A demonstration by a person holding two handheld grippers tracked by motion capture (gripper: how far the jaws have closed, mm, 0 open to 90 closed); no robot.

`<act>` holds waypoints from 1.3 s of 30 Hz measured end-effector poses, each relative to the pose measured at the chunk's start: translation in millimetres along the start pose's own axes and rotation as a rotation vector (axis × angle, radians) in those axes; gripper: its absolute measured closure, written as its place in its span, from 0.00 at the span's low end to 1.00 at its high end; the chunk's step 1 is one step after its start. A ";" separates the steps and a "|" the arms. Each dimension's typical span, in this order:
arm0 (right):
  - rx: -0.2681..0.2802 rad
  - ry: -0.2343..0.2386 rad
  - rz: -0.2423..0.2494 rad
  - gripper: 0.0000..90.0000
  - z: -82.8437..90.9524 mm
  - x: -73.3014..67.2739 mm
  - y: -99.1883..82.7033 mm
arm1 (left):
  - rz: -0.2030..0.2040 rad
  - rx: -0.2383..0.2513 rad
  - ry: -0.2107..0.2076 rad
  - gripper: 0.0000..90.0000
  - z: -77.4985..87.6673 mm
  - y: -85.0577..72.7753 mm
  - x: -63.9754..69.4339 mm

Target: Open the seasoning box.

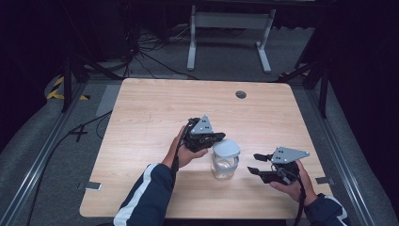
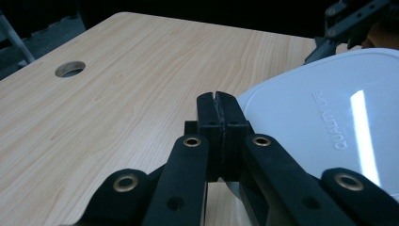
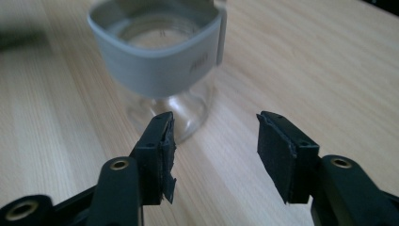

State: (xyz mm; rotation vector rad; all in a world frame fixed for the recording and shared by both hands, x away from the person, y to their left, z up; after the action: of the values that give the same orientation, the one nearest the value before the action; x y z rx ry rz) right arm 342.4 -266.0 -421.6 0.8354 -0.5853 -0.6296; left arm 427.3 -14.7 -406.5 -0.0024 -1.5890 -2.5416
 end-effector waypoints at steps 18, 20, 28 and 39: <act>0.125 0.080 0.050 0.96 -7.0 -22.7 56.4 | -0.003 -0.028 0.024 1.00 -0.6 -2.6 -3.7; 0.133 0.076 0.050 0.97 -7.0 -21.6 59.5 | -0.001 -0.036 0.041 1.00 7.1 -4.8 -4.2; 0.158 0.059 0.050 0.99 -12.1 -17.4 67.4 | 0.024 -0.074 0.111 0.98 49.9 -31.5 -2.3; 0.165 0.041 0.048 0.99 -20.6 -14.9 75.7 | 0.085 -0.167 0.170 0.93 92.6 -82.7 11.6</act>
State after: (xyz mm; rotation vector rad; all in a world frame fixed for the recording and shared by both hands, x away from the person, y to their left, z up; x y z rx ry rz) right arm 367.2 -206.5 -374.6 0.9841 -0.6243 -0.5239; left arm 398.7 102.4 -438.6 0.1217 -1.2853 -2.5263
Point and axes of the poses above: each handheld gripper's, and its own axes: z roughly backward along the jaws, y roughly out of its top, x roughly to its right, the point moved 3 cm from there along -z, roughly forward along the jaws, and after that the axes turned 14 degrees about -y, right-handed, at the moved point
